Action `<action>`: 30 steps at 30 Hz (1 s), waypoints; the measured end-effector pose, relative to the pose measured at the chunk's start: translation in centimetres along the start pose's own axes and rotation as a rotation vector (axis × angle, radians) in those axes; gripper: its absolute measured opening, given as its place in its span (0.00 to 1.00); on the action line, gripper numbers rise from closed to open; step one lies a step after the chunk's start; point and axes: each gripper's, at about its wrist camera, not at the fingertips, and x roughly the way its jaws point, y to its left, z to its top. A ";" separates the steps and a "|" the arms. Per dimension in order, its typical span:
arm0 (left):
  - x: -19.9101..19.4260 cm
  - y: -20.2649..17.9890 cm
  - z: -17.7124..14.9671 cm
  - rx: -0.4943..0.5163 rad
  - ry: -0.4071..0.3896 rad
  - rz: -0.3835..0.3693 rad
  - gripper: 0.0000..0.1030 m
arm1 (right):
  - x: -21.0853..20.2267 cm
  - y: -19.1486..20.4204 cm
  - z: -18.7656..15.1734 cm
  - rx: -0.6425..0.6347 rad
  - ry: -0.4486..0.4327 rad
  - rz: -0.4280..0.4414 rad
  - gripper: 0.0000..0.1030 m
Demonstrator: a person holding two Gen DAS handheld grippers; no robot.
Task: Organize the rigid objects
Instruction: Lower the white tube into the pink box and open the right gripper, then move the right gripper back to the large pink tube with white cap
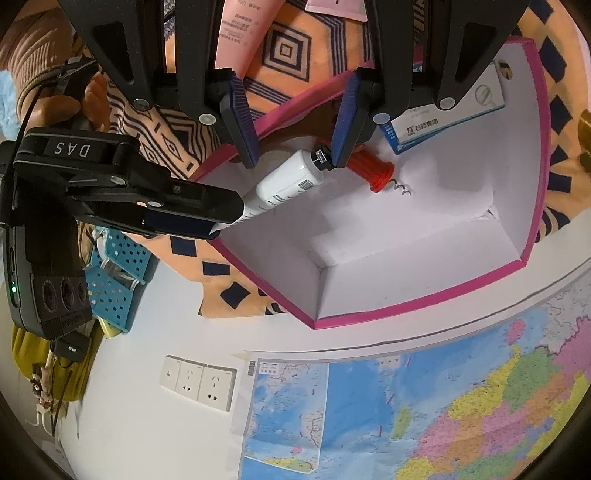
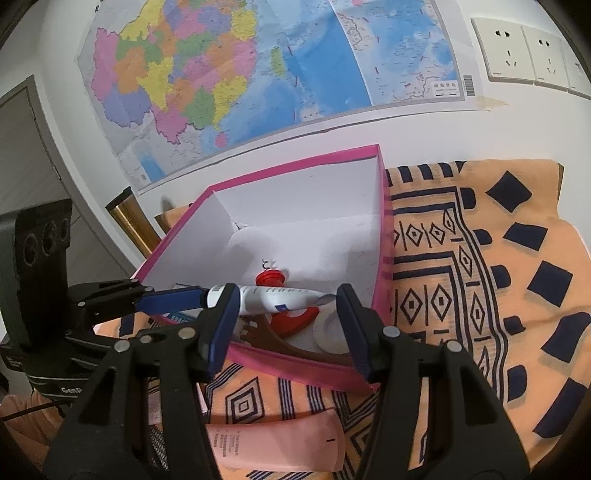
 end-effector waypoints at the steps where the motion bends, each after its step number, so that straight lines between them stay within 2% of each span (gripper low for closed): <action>1: 0.1 0.0 0.1 -0.001 0.001 -0.001 0.40 | 0.0 0.0 0.0 0.000 -0.001 -0.004 0.55; 8: 0.5 0.0 0.2 -0.017 0.001 -0.005 0.40 | -0.2 -0.3 -0.1 0.015 -0.016 -0.017 0.55; 13: -0.9 -0.1 -0.6 -0.014 -0.040 0.033 0.43 | -0.8 -0.4 -0.5 0.028 -0.013 0.014 0.55; 17: -3.2 0.4 -2.2 -0.021 -0.095 0.055 0.52 | -2.3 -0.3 -1.3 0.028 -0.031 0.055 0.55; 22: -5.4 1.9 -4.1 -0.073 -0.120 0.049 0.52 | -4.2 0.2 -2.5 0.003 -0.032 0.112 0.55; 30: -6.0 1.3 -9.3 -0.137 -0.079 0.019 0.52 | -3.7 0.4 -5.7 -0.010 0.048 0.118 0.56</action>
